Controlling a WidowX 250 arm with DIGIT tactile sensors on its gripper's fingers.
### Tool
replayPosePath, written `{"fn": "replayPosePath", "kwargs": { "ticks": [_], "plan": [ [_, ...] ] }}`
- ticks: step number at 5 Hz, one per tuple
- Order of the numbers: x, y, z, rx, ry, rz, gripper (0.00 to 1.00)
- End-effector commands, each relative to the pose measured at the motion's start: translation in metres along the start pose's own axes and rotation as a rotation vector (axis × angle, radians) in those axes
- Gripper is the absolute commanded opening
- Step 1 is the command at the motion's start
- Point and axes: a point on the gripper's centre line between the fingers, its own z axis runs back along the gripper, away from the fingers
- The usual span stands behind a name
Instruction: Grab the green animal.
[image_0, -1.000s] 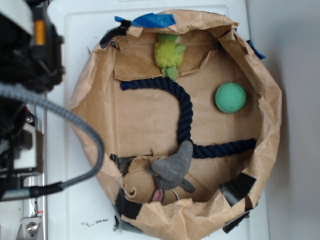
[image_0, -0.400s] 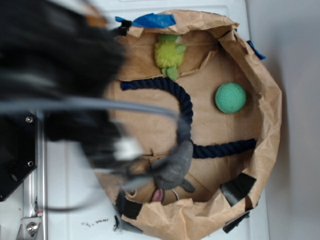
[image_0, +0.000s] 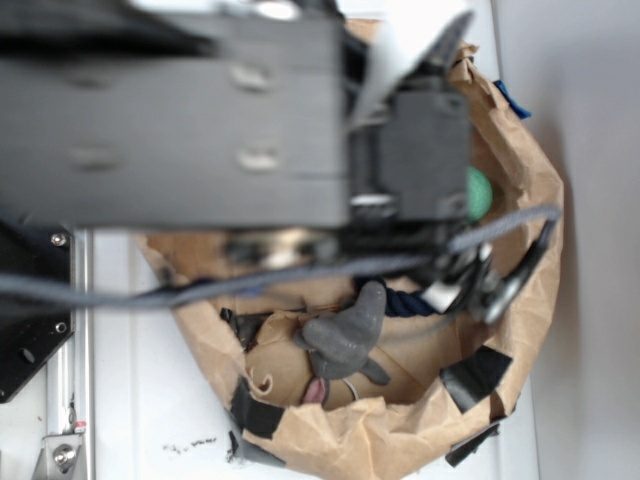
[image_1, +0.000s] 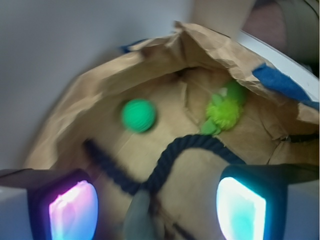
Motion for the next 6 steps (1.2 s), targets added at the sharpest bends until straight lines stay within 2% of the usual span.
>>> {"fn": "replayPosePath", "kwargs": {
  "ticks": [1, 2, 3, 4, 6],
  "plan": [
    [0.014, 0.053, -0.020, 0.078, -0.072, 0.175, 1.00],
    [0.023, 0.064, -0.048, 0.160, -0.075, 0.225, 1.00],
    [0.022, 0.066, -0.062, 0.223, -0.075, 0.278, 1.00],
    [0.025, 0.062, -0.066, 0.245, -0.071, 0.319, 1.00],
    [0.033, 0.057, -0.066, 0.237, -0.091, 0.344, 1.00]
  ]
}}
